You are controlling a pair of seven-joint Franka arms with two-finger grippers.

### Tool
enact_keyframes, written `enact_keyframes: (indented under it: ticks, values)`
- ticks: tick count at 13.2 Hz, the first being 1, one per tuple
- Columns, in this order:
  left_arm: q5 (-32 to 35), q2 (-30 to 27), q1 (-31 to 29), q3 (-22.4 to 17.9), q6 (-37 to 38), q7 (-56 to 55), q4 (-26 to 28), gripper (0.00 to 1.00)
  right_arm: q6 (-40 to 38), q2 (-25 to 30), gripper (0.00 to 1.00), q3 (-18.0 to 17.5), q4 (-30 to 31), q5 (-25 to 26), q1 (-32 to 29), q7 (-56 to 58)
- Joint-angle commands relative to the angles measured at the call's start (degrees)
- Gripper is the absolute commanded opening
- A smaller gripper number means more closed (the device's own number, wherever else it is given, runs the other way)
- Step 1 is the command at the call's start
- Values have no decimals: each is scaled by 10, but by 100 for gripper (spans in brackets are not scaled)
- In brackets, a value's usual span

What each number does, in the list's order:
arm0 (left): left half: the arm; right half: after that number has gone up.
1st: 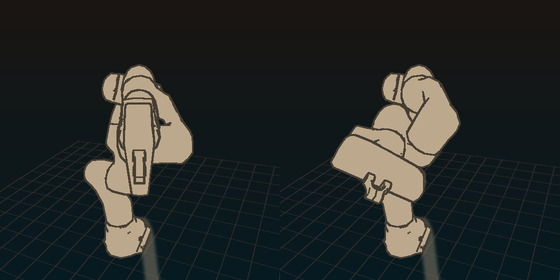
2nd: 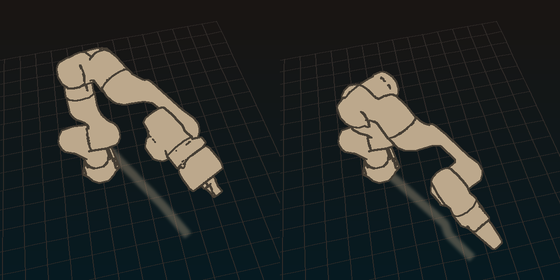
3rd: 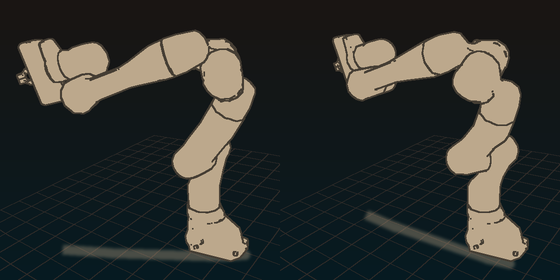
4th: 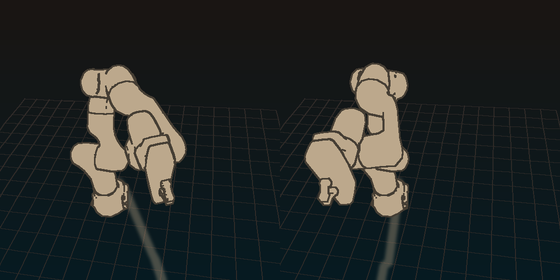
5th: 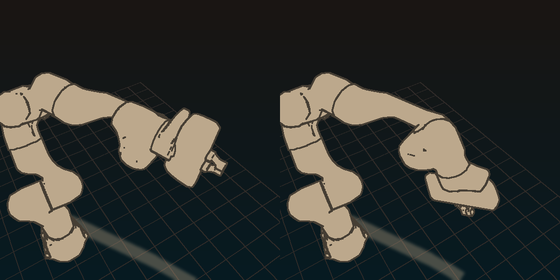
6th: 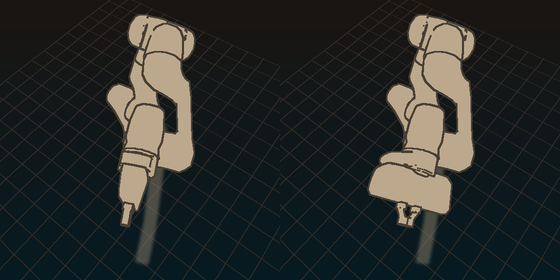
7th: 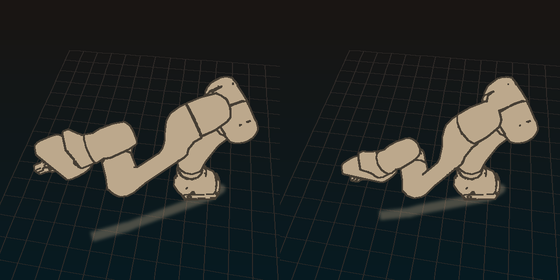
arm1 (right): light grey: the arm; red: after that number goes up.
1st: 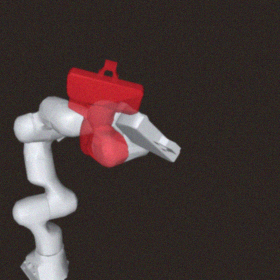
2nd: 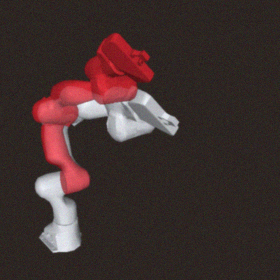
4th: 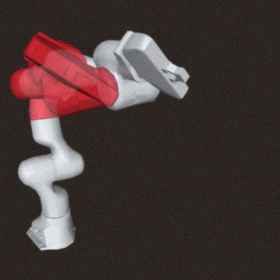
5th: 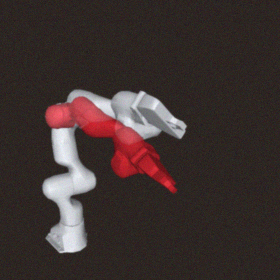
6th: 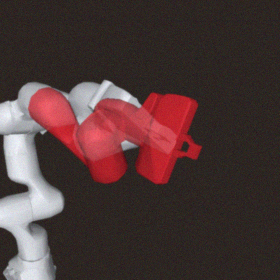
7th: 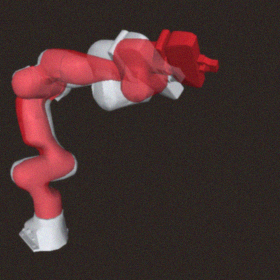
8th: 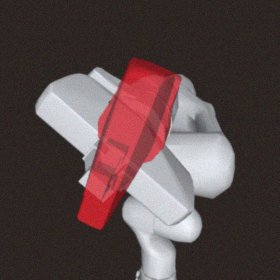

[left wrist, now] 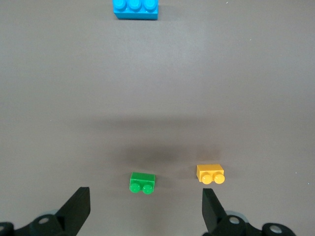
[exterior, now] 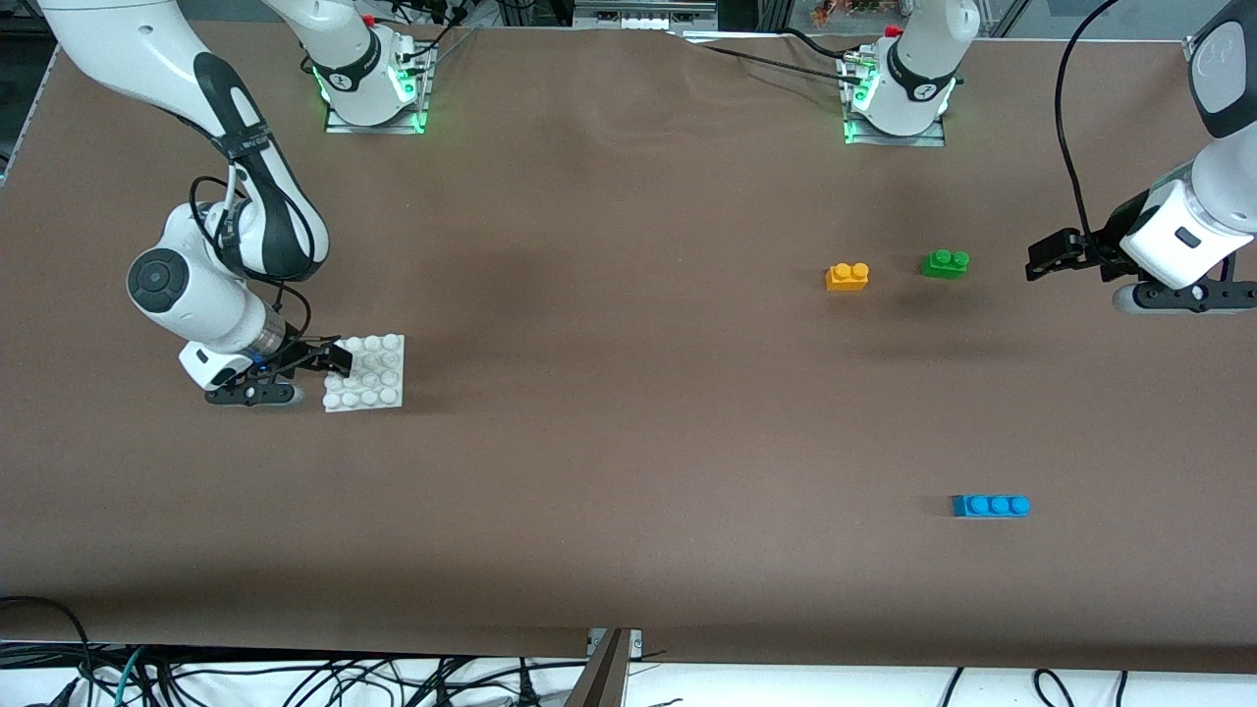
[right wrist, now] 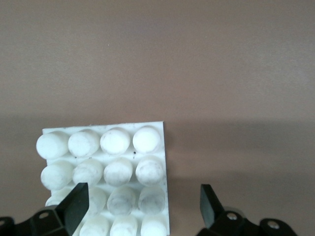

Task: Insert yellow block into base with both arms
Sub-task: 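Lower the right gripper onto the edge of the white base plate, then grasp the white base plate edge with the right gripper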

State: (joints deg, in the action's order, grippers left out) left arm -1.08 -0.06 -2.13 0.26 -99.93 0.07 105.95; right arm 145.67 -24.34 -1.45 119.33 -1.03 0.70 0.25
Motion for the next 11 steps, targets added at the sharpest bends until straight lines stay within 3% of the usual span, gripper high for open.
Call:
enact_keyframes:
  ticks: [1, 7, 11]
  values:
    - [4, -12, -5, 6, -31, 10, 40, 100, 26, -21, 100, -8, -7, -10, -8, -2]
    - [3, -12, -4, 37, -44, -5, 51, 100, 47, -40, 100, -10, -7, -30, -5, -2]
    - [11, -11, -5, 36, -43, -4, 36, 100, 56, -49, 96, -10, -5, -30, -6, 0]
